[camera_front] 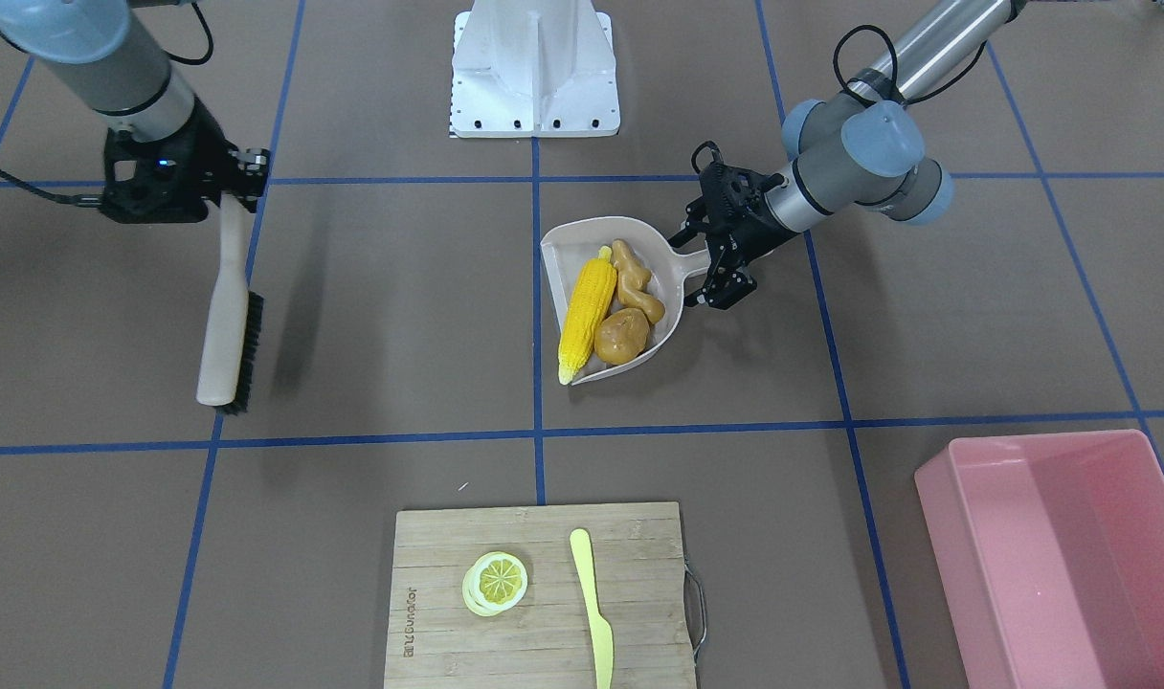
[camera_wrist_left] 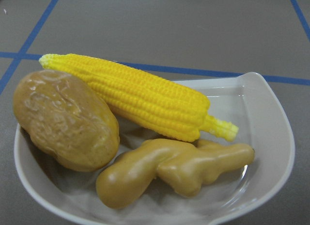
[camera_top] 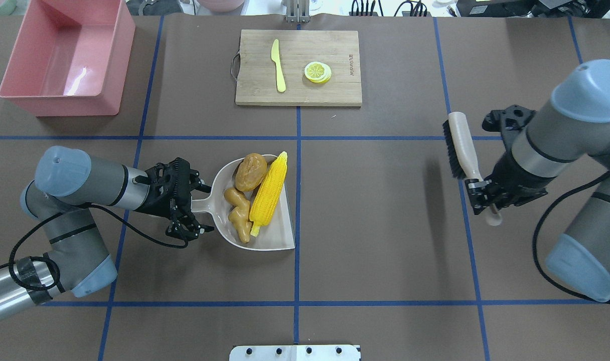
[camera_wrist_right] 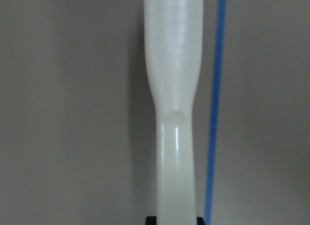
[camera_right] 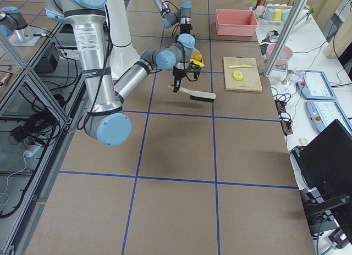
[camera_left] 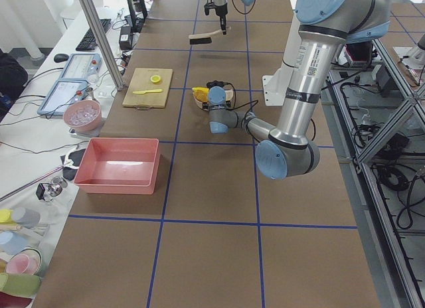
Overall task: Sweep and dump trash into bin
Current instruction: 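Lift the brush away and retract the right arm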
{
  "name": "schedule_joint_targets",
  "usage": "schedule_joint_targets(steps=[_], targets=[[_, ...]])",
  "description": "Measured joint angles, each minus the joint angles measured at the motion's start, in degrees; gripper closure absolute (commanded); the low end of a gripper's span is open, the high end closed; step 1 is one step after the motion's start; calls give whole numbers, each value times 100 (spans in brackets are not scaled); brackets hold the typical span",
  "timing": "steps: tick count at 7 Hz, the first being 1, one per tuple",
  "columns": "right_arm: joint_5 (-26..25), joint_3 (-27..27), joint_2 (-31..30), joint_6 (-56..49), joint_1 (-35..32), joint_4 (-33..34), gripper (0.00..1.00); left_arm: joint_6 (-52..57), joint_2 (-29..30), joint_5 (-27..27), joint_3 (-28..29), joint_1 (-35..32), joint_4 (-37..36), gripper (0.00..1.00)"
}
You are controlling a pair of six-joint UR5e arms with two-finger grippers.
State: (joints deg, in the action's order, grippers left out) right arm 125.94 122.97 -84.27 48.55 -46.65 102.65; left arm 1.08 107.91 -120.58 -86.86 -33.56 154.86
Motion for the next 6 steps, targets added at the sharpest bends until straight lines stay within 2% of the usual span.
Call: schedule_joint_targets(steps=[1, 2, 4, 6], targets=[[4, 9, -597, -460, -297, -313, 100, 0, 12, 0, 1, 2, -16, 3], [25, 6, -1145, -864, -545, -623, 100, 3, 16, 0, 1, 1, -51, 9], [101, -53, -2077, -1404, -897, -1342, 100, 6, 19, 0, -3, -2, -75, 37], [204, -348, -2667, -1545, -1106, -2316, 100, 10, 20, 5, -17, -2, -79, 53]])
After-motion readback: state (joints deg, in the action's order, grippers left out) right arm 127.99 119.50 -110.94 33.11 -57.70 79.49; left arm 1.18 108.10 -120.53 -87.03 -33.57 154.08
